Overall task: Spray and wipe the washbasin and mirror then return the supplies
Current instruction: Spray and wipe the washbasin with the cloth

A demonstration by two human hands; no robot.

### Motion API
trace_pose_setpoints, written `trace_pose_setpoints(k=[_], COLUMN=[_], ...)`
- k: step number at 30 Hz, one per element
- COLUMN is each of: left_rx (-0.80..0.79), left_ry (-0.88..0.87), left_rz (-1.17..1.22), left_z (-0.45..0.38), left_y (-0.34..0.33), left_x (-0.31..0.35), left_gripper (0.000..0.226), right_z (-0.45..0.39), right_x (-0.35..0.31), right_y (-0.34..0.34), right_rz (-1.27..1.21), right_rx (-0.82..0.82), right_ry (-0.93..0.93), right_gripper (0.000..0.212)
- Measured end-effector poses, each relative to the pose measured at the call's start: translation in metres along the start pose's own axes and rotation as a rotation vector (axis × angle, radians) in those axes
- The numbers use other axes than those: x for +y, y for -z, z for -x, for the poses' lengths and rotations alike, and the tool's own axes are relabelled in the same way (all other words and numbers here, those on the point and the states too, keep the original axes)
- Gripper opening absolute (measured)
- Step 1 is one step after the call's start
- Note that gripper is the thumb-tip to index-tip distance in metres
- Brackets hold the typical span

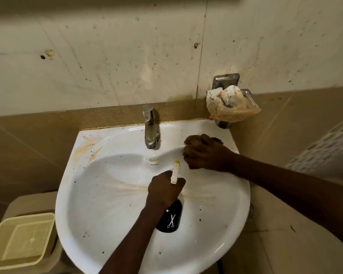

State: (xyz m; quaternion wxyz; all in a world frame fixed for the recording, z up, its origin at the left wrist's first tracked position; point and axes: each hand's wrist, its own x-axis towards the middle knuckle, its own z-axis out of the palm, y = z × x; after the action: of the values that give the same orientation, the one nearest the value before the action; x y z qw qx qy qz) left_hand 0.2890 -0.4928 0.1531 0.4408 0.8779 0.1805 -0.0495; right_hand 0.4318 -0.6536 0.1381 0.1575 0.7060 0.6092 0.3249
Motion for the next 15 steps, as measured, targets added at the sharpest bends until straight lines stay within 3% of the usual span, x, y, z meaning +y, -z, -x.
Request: trace_pose_setpoints(k=[3, 6, 10, 12, 15], left_rx=[0.077, -0.027, -0.069, -0.178, -0.271], left_ry=[0.071, 0.072, 0.118, 0.131, 0.09], left_rz=[0.029, 0.045, 0.037, 0.036, -0.028], left_z=[-0.006, -0.008, -0.009, -0.009, -0.01], left_y=[0.004, 0.008, 0.008, 0.008, 0.006], left_x=[-0.006, -0.013, -0.006, -0.003, -0.009], left_gripper=[0.03, 0.025, 0.037, 0.045, 0.036], right_z=[-0.022, -0.006, 0.02, 0.013, -0.011], right_x=[-0.003, -0.007, -0.005, -0.005, -0.008], right_y=[-0.011, -0.006, 0.003, -0.002, -0.009], right_rz=[0.014, -0.044, -0.168, -0.07, 0.034], right_rx=[0.023, -0.109, -0.125, -0.061, 0.014], right_ry=[0.167, 0.25, 0.098, 0.036, 0.052], right_gripper=[0.013, 0.016, 0.02, 0.019, 0.017])
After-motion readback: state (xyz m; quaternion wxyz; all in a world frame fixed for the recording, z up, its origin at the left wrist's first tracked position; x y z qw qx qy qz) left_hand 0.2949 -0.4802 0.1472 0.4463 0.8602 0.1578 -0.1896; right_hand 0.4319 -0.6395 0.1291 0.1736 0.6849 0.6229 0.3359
